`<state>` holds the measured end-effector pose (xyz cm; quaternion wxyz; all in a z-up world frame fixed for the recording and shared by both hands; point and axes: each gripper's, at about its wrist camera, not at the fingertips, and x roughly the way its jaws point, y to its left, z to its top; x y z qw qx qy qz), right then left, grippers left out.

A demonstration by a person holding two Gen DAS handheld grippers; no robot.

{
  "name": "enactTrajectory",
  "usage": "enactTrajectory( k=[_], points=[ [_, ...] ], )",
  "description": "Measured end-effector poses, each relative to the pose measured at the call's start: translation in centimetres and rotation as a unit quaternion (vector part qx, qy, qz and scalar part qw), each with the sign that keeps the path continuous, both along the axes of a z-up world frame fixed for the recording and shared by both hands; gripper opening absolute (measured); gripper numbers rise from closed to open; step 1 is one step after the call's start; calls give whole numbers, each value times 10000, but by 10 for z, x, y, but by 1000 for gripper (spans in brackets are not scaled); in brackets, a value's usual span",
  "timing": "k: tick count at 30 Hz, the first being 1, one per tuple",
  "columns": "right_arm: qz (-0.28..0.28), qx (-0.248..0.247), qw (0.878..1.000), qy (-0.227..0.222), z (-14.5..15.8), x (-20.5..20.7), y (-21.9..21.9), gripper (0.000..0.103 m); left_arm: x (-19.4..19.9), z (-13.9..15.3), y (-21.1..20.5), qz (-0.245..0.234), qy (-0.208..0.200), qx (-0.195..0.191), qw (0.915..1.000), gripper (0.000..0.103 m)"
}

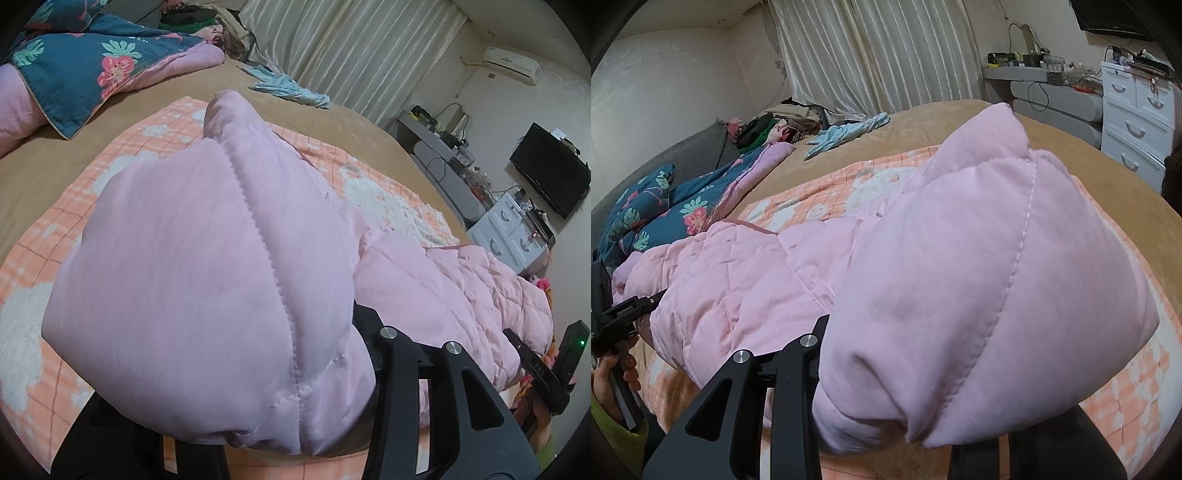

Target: Fold large clothes

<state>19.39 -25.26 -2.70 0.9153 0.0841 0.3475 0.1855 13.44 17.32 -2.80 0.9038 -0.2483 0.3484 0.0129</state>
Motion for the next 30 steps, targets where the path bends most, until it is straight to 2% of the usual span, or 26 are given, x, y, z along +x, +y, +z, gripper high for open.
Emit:
enactTrajectory(
  k=[7, 19, 24, 27, 29, 30],
  points=[
    [-25, 48, 9998, 174, -15, -9, -6, 34, -12, -16, -1, -48, 84, 31, 9999, 40],
    [-221, 575, 9956, 705, -58, -4, -24, 47, -28, -48, -4, 92, 124, 4, 9999, 52],
    [-306, 818, 9920, 909, -69, -1, -30, 56, -31, -52, -5, 162, 143, 26, 9998, 55],
    [-395, 830, 9906, 1012, -70, -1, -34, 67, -34, -52, -6, 175, 166, 53, 9997, 56],
    [-492, 802, 9899, 1065, -70, -3, -36, 79, -35, -51, -7, 187, 195, 65, 9996, 58],
    [-504, 831, 9893, 1086, -72, -4, -38, 80, -36, -51, -7, 194, 213, 69, 9996, 59]
  ],
)
